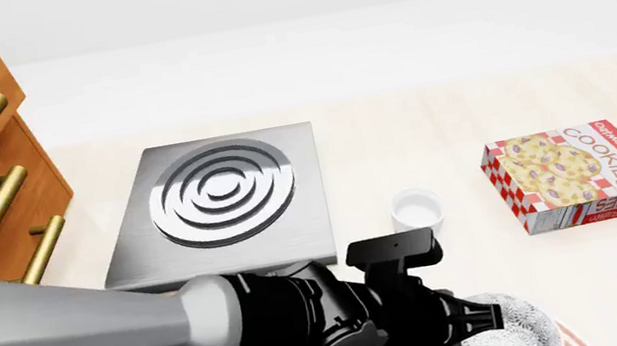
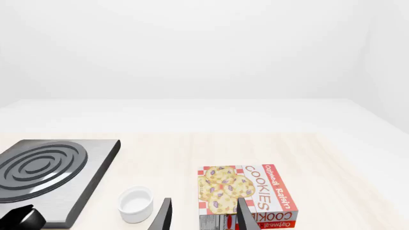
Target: Pick the akita bowl on the wooden cabinet and place it on the plate.
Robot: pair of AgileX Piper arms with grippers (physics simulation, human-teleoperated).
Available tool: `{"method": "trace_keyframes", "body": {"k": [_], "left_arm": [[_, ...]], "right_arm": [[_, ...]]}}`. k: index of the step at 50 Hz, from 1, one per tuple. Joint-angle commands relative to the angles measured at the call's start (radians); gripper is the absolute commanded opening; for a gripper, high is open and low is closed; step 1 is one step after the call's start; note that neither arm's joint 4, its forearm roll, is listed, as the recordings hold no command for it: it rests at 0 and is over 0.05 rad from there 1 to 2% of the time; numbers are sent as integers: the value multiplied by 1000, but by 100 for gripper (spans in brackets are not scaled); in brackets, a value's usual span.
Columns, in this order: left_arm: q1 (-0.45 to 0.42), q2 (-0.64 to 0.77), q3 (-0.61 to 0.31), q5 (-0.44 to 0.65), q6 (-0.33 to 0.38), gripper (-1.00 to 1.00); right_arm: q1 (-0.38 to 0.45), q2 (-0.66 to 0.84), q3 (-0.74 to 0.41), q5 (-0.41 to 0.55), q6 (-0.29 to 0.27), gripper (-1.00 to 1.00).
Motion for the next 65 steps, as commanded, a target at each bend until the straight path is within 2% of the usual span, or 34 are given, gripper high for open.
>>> {"method": "trace_keyframes", "body": {"k": [1,30,31,50,65], "left_arm": [[4,2,-3,-8,2,-100],[4,12,3,-27,-7,-100],[12,17,1,-23,-5,100],[17,-9,2,-4,19,100],[54,-57,4,26,66,100]], "right_arm": [[0,0,0,0,0,100],[0,0,0,0,0,100],[0,0,0,0,0,100],[0,0,0,0,0,100],[0,0,0,0,0,100]]}}
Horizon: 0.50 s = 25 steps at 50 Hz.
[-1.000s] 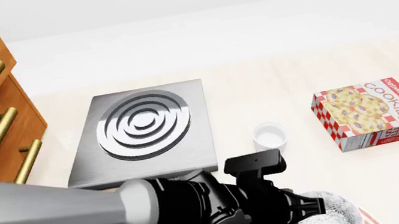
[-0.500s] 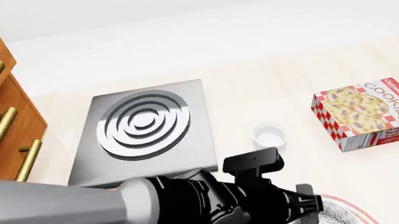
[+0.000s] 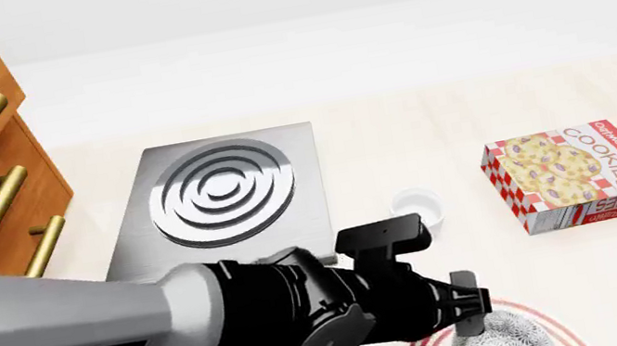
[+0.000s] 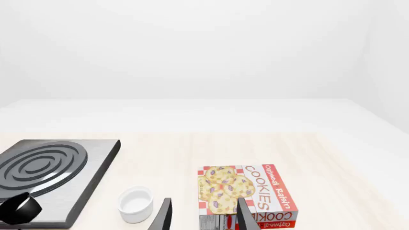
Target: Pick the akita bowl on the wooden cabinet and place it on the plate.
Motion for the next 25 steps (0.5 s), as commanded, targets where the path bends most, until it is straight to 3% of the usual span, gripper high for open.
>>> {"method": "trace_keyframes", "body": {"k": [1,25], "left_arm": [[25,-35,0,22,31,100],[73,-234,81,32,50,100]], "right_arm": [[0,0,0,0,0,100],[0,0,0,0,0,100]]}}
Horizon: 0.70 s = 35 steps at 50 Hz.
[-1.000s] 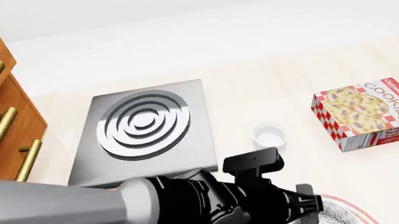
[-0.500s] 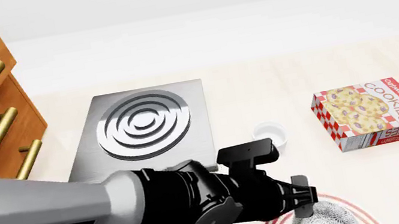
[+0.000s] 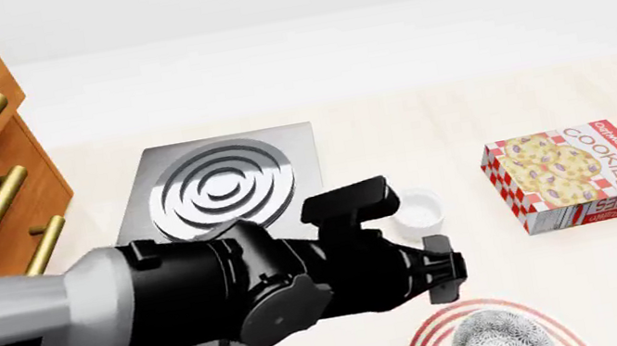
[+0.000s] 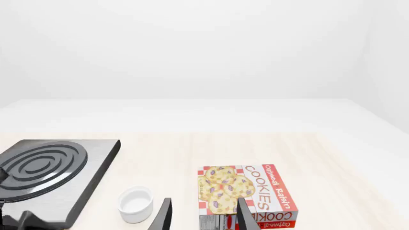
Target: Pick the akita bowl on the wooden cabinet and place it on the plate.
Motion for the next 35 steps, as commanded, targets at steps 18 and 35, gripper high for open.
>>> {"method": "trace_keyframes", "body": {"k": [18,35], "left_arm": [[131,-160,113,-31,-1,100],[186,-180,152,-60,-7,100]], "right_arm": [[0,0,0,0,0,100],[44,-9,-1,8,-1,100]]}}
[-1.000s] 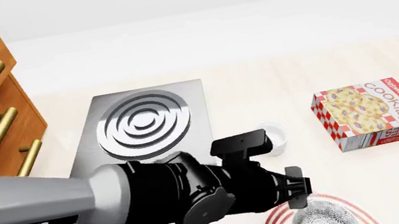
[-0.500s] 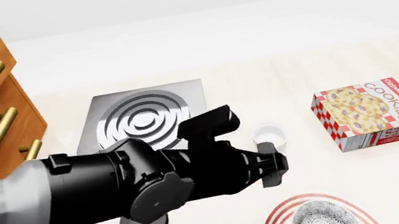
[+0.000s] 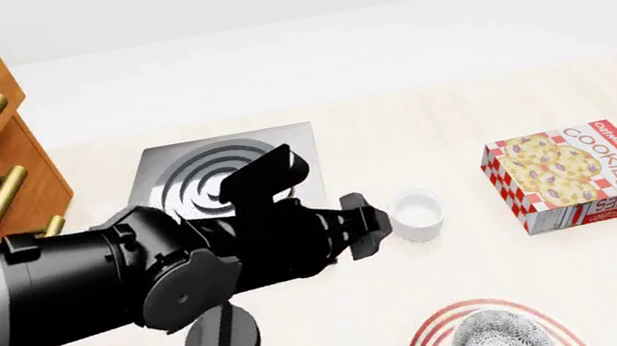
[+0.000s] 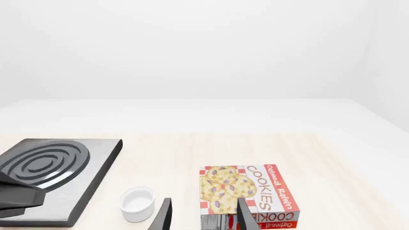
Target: Pick the akita bowl on the wooden cabinet and place it on the plate.
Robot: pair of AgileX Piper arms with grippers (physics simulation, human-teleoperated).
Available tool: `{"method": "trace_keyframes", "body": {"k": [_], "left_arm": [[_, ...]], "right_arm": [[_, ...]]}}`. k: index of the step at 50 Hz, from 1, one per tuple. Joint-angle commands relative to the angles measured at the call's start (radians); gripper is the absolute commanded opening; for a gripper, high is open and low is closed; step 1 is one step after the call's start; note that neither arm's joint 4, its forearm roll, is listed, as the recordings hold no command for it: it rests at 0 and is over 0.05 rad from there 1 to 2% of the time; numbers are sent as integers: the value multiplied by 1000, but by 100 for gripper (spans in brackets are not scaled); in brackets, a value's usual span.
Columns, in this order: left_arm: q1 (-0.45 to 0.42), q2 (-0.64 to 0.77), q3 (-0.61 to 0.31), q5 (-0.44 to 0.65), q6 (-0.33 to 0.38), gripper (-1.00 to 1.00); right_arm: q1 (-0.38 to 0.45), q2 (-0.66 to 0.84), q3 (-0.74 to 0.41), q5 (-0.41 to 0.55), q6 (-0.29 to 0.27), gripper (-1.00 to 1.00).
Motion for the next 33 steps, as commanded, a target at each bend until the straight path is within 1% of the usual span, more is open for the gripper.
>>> {"method": "trace_keyframes", "body": {"k": [1,3,4,5,11,12,14,16,33], "left_arm": [[32,-16,25,-17,-5,100],[35,-16,28,-20,-4,100],[35,-16,29,-20,-5,100],[37,-16,30,-20,-4,100],[43,-24,28,-16,0,100],[44,-25,28,-15,0,100],[48,-31,28,-13,4,100],[49,-33,28,-12,5,100],[88,-99,46,1,19,100]], "right_arm": [[45,-5,-6,-13,-5,100],[63,-5,-27,-44,5,100],[61,-5,-31,-50,1,100],[80,-5,-43,-71,-13,100],[97,-5,-57,-80,-16,100],[99,-5,-59,-82,-22,100],[125,-5,-68,-104,-51,100],[121,-5,-69,-95,-43,100],[125,-5,-67,-92,-56,100]]}}
